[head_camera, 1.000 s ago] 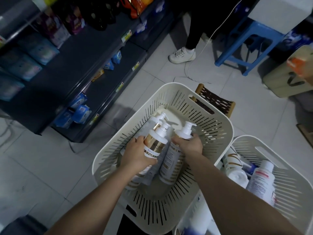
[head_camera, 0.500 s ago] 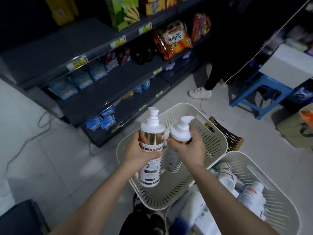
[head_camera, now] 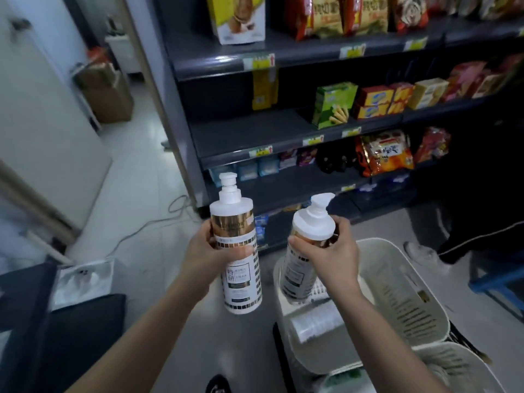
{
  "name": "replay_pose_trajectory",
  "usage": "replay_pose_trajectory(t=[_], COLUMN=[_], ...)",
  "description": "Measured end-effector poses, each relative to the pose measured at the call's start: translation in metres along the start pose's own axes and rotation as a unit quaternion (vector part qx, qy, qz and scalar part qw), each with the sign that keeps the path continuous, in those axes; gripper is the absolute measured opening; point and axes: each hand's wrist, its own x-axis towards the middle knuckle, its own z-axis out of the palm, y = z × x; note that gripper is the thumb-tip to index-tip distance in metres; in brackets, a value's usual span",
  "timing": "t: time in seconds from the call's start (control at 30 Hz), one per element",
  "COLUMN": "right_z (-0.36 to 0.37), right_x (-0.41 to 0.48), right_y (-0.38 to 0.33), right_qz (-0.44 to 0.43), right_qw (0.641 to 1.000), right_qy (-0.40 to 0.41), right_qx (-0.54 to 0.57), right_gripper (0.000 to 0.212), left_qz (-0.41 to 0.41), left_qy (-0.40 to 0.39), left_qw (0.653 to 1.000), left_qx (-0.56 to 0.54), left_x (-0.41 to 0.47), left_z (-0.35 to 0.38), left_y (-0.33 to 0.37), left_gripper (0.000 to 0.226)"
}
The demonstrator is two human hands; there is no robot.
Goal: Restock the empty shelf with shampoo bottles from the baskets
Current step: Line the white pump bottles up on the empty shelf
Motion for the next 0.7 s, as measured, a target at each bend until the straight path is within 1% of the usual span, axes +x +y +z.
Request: replay_pose_trajectory(t=[0.07, 0.2, 0.3, 0.53, 0.6, 0.7], right_z=[0.019, 0.061, 0.096, 0.181, 0.207, 0.245], right_x=[-0.003, -0.009, -0.016, -0.039, -0.044, -0.051], right_y=[-0.018, -0.05, -0.073, -0.122, -0.133, -0.149], right_qz=[-0.017, -0.048, -0.069, -0.102, -0.105, -0.108], right_qw=[0.999, 0.994, 0.988, 0.969, 0.963, 0.954], right_qy=[-0.036, -0.095, -0.132, -0.221, -0.245, -0.279], right_qx=[0.016, 0.028, 0.028, 0.036, 0.034, 0.028], right_gripper=[0.064, 0.066, 0.068, 0.065, 0.065, 0.068], left_qz=[0.002, 0.009, 0.017, 0.055, 0.066, 0.076], left_qy=[0.045, 0.121, 0.171, 0.255, 0.274, 0.294], left_qw=[0.999, 0.991, 0.983, 0.962, 0.956, 0.948], left_qx=[-0.022, -0.049, -0.064, -0.083, -0.082, -0.09], left_x=[-0.008, -0.022, -0.032, -0.053, -0.056, -0.058], left_z=[-0.027, -0.079, -0.119, -0.211, -0.237, -0.272], left_y=[0.006, 0.017, 0.023, 0.033, 0.032, 0.032], left_gripper=[0.063, 0.064, 0.059, 0.049, 0.052, 0.062])
